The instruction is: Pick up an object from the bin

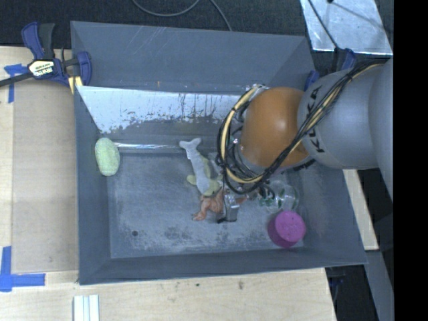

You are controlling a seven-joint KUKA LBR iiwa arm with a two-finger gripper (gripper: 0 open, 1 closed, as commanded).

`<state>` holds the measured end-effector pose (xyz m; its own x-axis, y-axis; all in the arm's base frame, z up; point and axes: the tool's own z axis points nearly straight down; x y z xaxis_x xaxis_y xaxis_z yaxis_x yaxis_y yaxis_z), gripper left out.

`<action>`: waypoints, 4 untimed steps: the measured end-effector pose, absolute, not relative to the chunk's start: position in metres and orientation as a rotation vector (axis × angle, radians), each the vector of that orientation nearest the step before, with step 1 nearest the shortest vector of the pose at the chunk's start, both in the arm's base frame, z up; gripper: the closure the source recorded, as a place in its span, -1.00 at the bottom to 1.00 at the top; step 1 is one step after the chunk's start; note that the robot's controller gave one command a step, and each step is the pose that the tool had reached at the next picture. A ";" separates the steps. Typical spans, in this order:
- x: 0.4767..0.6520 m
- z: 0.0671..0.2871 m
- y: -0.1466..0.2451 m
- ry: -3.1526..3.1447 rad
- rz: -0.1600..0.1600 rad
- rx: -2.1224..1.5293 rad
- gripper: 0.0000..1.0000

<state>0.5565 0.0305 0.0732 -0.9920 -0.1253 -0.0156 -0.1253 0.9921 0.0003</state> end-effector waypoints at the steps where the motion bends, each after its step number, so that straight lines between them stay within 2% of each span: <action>1: 0.571 0.072 0.049 3.121 -0.002 -0.273 -1.00; 2: 0.561 0.078 0.033 3.105 0.009 -0.199 1.00; 4: 0.560 0.081 0.033 3.109 0.009 -0.198 1.00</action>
Offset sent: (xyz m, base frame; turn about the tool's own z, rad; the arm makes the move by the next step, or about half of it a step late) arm 0.0000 0.0000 0.0000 0.0000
